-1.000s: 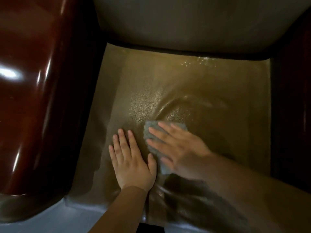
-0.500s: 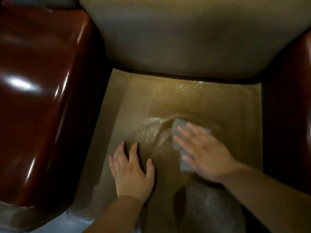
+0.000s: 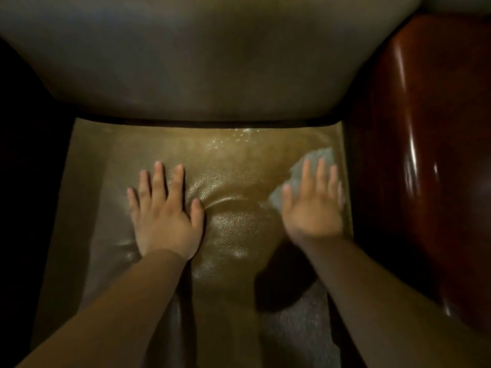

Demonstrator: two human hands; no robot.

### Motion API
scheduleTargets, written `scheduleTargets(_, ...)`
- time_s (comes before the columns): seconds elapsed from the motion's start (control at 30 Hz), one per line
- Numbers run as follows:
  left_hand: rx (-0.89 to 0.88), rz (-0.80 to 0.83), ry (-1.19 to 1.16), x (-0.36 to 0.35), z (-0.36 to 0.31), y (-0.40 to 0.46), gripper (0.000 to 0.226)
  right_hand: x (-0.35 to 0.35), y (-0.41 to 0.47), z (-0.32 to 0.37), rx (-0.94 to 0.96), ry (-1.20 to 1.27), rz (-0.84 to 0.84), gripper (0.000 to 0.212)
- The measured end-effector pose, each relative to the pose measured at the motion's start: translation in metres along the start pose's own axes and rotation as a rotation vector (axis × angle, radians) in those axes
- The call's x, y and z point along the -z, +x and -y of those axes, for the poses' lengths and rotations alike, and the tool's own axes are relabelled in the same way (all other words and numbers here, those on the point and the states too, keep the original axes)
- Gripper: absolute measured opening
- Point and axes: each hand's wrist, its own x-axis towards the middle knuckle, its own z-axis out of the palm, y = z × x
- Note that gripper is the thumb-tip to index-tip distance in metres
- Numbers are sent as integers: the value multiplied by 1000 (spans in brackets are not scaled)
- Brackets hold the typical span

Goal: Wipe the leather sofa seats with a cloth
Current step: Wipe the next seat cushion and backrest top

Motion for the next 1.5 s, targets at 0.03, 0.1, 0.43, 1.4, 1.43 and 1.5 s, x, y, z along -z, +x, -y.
scheduleTargets(0.03,3,-9,-2,-4,0,0,72,6,41,1,-111,53,51,74)
scheduleTargets(0.1,5,-25,-16,-10,1,-2,72,13,100,5,-247,96,112,75)
scheduleTargets(0.43,13,-34,-32,-16,4,0,75,-9,6,-2,-60,81,-17,82)
scheduleTargets(1.4,14,-68,-25,-31,7,-2,77,9,97,65,-17,17,115,75)
scheduleTargets(1.43,13,-74,-27,-32,7,-2,77,6,98,88,-59,29,107,76)
scheduleTargets(1.5,3,-79,-19,-34,7,-4,78,2,88,126,-3,42,114,74)
